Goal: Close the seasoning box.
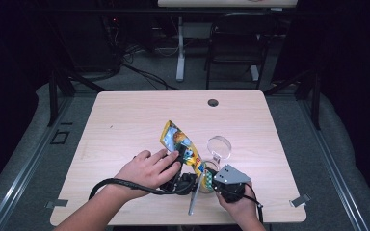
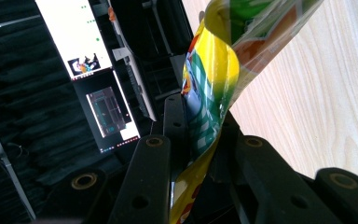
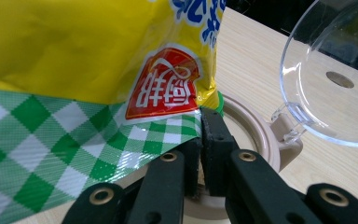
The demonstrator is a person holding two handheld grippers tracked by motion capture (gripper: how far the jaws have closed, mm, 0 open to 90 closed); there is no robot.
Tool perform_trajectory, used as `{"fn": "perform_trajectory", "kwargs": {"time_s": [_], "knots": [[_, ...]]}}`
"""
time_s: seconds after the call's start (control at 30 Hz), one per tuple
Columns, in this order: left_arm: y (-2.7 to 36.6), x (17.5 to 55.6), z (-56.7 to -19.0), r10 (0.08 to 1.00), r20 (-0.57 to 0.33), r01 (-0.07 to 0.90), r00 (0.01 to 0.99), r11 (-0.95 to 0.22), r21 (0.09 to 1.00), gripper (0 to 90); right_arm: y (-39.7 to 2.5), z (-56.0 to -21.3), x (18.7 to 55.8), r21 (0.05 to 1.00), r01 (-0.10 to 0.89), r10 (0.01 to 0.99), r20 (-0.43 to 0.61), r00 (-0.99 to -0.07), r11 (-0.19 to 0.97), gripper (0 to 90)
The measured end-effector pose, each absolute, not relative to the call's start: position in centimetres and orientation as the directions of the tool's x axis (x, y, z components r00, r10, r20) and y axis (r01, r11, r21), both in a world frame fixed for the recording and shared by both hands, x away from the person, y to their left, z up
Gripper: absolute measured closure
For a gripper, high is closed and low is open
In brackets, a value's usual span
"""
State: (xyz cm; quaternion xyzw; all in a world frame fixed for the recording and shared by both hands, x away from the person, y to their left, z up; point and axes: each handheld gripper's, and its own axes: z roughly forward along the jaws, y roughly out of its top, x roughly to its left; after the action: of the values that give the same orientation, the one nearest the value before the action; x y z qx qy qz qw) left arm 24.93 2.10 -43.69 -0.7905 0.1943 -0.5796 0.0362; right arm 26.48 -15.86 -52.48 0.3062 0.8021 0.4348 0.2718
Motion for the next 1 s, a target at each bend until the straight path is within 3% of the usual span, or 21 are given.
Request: {"fn": "perform_trajectory", "kwargs": {"time_s": [1.0], "knots": [[1.76,24.88,-43.57,-0.354,0.902,-0.271,0.247,-0.919,-0.286,80.8,-15.86,-52.49,26.49,0.865,0.254,0.728,-0.169,-0.665,0.433,86.9]]}}
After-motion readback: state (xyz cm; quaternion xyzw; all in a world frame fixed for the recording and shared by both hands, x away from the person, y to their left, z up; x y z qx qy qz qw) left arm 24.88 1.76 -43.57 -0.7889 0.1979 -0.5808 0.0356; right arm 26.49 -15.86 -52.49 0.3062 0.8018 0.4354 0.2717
